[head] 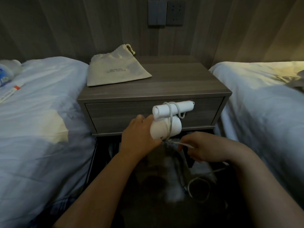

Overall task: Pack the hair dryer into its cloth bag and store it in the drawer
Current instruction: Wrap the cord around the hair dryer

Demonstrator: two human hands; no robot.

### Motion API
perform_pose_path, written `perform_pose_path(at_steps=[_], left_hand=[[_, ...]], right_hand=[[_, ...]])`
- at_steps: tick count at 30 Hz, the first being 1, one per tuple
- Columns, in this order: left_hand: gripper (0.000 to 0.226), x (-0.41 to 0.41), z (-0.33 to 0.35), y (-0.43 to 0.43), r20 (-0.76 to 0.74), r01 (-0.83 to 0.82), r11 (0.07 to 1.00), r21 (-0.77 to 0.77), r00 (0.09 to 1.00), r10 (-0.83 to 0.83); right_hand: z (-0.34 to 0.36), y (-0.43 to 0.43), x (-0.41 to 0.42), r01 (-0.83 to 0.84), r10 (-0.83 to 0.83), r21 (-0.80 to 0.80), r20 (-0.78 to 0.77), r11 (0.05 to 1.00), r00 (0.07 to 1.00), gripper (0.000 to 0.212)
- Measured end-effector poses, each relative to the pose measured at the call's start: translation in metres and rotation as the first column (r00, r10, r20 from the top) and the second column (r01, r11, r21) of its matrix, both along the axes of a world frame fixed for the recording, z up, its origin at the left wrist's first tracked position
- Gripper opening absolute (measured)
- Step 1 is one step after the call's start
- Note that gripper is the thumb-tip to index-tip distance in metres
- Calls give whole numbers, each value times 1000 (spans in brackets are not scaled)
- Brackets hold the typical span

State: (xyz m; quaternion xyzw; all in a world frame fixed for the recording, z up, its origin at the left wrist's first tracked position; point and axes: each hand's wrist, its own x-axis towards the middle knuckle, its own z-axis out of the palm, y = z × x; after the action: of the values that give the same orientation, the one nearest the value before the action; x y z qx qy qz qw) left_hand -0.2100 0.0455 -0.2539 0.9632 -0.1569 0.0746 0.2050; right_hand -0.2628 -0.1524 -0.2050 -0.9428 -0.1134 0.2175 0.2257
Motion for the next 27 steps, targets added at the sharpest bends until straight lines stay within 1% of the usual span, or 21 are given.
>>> perform_pose_path(at_steps=[2, 5, 6, 8, 10, 11, 12, 13, 15, 17, 20, 24, 27], left_hand=[[71, 0, 0, 1, -50, 80, 996, 28, 996, -79], [76, -1, 0, 0, -138, 192, 980, 52, 973, -183], [77, -1, -1, 0, -160, 214, 975, 62, 966, -202], [76, -1, -2, 0, -194, 249, 965, 79, 954, -230], [73, 0, -2, 2, -234, 288, 953, 98, 937, -259], [73, 0, -1, 3, -254, 312, 944, 110, 927, -277], [74, 0, -1, 3, -268, 336, 935, 118, 917, -295], [74, -1, 0, 2, -271, 358, 926, 121, 909, -316], [71, -4, -1, 0, -277, 398, 908, 129, 894, -352], [69, -6, -3, 0, -306, 427, 896, 122, 875, -376], [70, -7, -4, 0, -349, 458, 886, 74, 844, -408], [70, -5, -1, 2, -362, 474, 881, 14, 823, -437], [70, -6, 1, 4, -372, 493, 870, -23, 803, -465]], right_hand=[[-1, 2, 5, 20, -20, -4, 140, 1000, 990, 14], [-6, 3, 9, 109, -95, -30, 292, 994, 952, 27], [-6, 2, 9, 144, -126, -32, 330, 989, 936, 28], [-3, 0, 8, 246, -229, 10, 404, 969, 886, 27], [-1, -4, 9, 354, -336, 56, 481, 934, 810, 29], [-1, -7, 9, 383, -370, 78, 490, 920, 789, 29], [0, -9, 10, 383, -386, 108, 468, 918, 795, 28], [0, -12, 10, 348, -377, 149, 429, 926, 821, 25], [3, -18, 8, 232, -296, 212, 357, 949, 886, 24], [2, -24, 8, 174, -244, 233, 322, 957, 915, 26], [-6, -27, 12, 217, -289, 235, 340, 947, 895, 24], [-11, -29, 16, 278, -396, 332, 372, 901, 840, 21], [-14, -30, 18, 241, -400, 441, 314, 865, 861, 18]])
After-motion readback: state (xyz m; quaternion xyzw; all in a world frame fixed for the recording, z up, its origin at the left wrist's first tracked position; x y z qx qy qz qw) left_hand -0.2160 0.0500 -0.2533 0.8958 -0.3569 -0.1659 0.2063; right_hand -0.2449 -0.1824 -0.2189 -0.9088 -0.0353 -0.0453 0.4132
